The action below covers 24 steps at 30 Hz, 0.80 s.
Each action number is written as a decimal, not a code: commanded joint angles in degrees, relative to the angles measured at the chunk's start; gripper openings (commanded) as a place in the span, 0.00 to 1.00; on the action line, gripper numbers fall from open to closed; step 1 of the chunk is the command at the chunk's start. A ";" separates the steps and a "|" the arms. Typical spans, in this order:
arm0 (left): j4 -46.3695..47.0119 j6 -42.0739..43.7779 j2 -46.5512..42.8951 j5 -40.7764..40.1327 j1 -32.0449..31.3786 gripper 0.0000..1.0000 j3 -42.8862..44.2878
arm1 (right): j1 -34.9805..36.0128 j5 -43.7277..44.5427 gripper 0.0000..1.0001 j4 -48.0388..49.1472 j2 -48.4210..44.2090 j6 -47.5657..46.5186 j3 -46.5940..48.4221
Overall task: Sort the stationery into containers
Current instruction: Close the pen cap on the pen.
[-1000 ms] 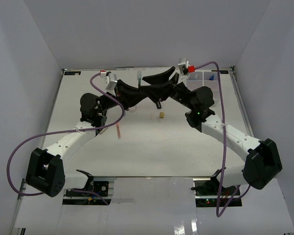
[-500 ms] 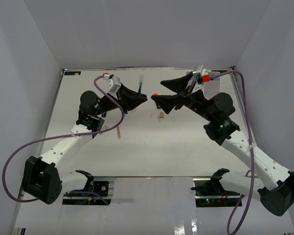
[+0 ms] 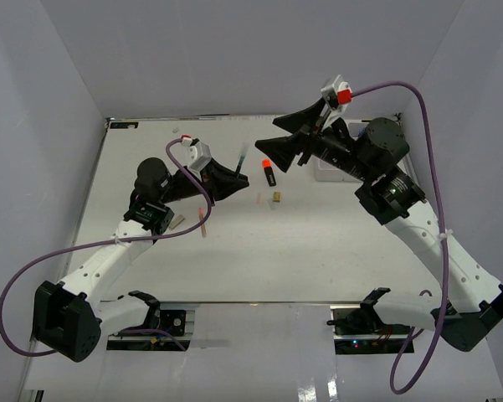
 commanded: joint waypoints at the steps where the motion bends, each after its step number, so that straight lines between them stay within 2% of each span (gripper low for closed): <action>1: -2.69 1.82 -2.09 1.11 -0.23 0.00 -0.44 | 0.24 -1.94 0.83 -4.01 2.90 -0.36 3.57; 5: -4.89 2.43 -1.82 1.29 -0.23 0.00 0.44 | 0.85 -2.21 0.82 -7.00 5.80 -1.32 6.65; 24: -8.14 4.10 -2.00 -2.14 -0.23 0.00 1.06 | 2.61 -4.40 0.74 -4.19 11.43 -1.59 6.74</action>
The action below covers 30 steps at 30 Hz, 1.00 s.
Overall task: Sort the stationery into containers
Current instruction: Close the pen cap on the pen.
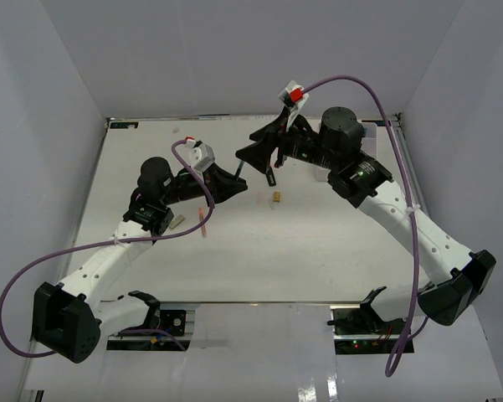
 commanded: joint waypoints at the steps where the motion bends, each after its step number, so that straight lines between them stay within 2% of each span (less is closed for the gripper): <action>1: -0.49 0.78 -1.56 -1.00 -0.23 0.00 1.02 | 0.62 -1.10 0.73 4.15 0.24 -0.19 1.86; 20: 0.12 0.34 -1.82 -1.09 -0.23 0.00 0.84 | 2.12 0.13 0.63 5.49 2.35 -0.01 1.16; 27: 0.12 0.34 -1.91 -1.09 -0.23 0.00 0.75 | 2.29 0.30 0.52 6.10 2.35 -0.01 0.72; 30: 0.39 0.17 -1.83 -0.83 -0.23 0.00 0.66 | 2.29 0.57 0.51 6.19 2.27 -0.01 0.72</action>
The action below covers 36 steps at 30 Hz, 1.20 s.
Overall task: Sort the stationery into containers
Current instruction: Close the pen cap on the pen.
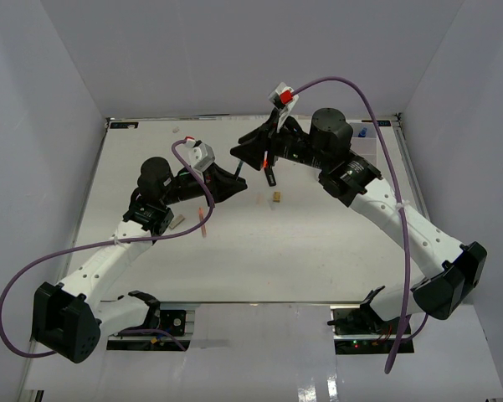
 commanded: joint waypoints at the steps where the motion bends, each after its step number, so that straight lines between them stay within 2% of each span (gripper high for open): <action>1: 0.71 -0.10 -1.74 0.42 -0.23 0.00 0.66 | 0.50 0.44 0.50 2.89 -0.49 0.05 0.63; 10: 1.07 -0.27 -1.83 0.68 -0.23 0.00 0.66 | 0.85 0.44 0.39 2.89 -0.22 0.14 0.46; 20: 1.07 -0.19 -2.35 0.77 -0.23 0.00 0.57 | 1.29 0.61 0.15 1.75 0.13 -0.12 -0.42; 26: 0.98 0.25 -2.97 0.77 -0.23 0.00 0.49 | 1.73 0.88 0.10 -0.01 -0.05 -0.83 -1.47; 36: 1.77 0.34 -4.55 -0.46 0.03 0.00 -0.13 | 2.26 1.67 0.09 -5.19 -0.40 -1.88 -4.28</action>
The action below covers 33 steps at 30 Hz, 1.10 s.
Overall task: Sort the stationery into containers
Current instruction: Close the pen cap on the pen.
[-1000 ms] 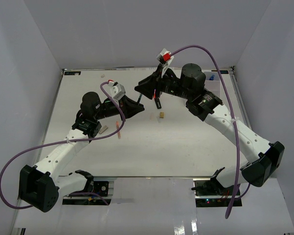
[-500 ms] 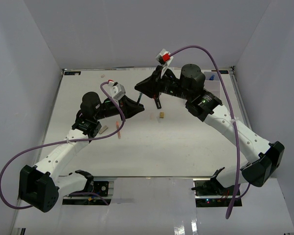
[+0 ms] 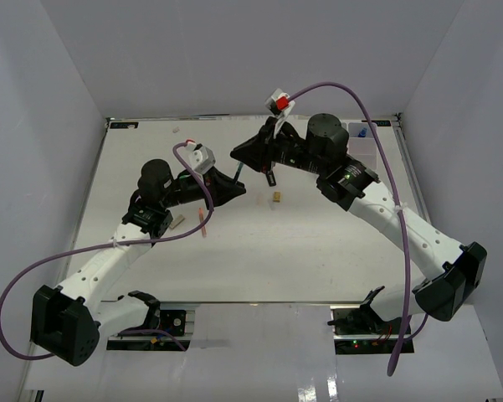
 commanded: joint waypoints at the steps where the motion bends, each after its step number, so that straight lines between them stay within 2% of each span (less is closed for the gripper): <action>1: 4.19 -0.07 -3.85 -0.48 0.27 0.00 0.51 | 0.75 0.75 0.09 -5.74 -0.01 -2.06 -2.78; 18: 10.34 -4.29 -4.38 1.54 1.68 0.00 1.56 | 2.24 -0.66 0.08 -7.59 1.93 -2.76 -4.54; 33: 8.24 -2.18 -2.80 0.66 1.68 0.00 7.97 | 2.68 -0.66 0.08 -11.63 2.89 -3.64 -4.01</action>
